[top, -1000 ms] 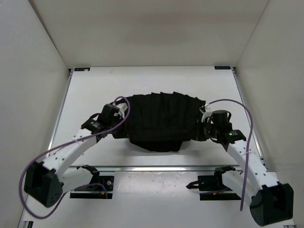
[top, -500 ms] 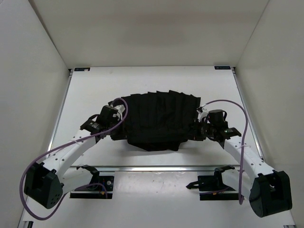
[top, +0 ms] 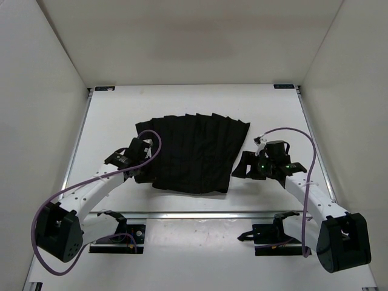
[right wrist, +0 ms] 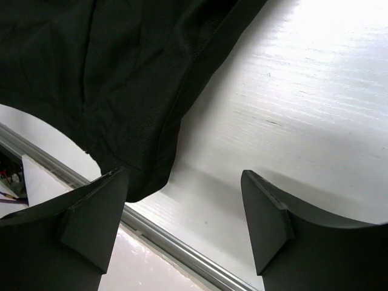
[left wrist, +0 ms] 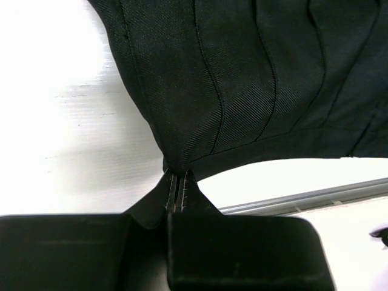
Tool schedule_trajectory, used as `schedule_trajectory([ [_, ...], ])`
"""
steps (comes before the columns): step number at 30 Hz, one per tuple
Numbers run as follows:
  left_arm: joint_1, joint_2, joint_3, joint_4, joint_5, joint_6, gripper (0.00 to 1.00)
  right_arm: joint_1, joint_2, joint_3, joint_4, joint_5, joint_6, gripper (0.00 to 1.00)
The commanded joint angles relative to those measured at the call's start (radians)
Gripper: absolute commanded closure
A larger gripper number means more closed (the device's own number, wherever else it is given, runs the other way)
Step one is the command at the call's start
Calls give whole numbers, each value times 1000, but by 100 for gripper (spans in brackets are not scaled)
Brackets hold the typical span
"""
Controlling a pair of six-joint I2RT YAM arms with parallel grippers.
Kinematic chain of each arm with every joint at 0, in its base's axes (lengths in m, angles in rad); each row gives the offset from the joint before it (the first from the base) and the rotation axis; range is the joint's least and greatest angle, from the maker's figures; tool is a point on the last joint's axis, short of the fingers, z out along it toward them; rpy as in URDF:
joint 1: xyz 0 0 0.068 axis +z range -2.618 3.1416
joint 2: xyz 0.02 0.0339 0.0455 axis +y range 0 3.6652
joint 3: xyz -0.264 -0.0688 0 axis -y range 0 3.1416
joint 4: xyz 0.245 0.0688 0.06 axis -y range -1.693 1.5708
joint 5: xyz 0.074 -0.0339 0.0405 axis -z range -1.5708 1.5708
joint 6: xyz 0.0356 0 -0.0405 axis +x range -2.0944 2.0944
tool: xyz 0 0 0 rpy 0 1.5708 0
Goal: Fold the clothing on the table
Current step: Flatten the skirt out
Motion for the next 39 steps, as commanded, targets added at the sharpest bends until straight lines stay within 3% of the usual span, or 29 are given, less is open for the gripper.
schedule_trajectory([
  [1, 5, 8, -16, 5, -29, -4, 100, 33, 28, -20, 66, -14, 16, 29],
  [5, -4, 39, -15, 47, 15, -16, 100, 126, 72, -45, 115, 13, 69, 33],
  [12, -36, 125, 13, 72, 50, -24, 100, 165, 83, -97, 166, 7, 112, 46],
  [22, -3, 132, 24, 52, 49, 21, 100, 238, 235, -98, 258, 56, 175, 54],
  [27, 20, 134, 8, 52, 67, 35, 100, 234, 258, -98, 275, 76, 180, 67],
  [28, 33, 131, 1, 49, 70, 36, 100, 241, 256, -101, 269, 70, 189, 76],
  [30, 37, 126, -4, 57, 78, 38, 100, 232, 252, -106, 260, 79, 195, 100],
  [35, 85, 106, -12, 54, 64, 25, 100, 165, 134, -81, 151, 119, 179, 100],
  [39, 132, 92, 2, 136, 134, 38, 100, -2, 52, -9, 80, 71, 96, 100],
])
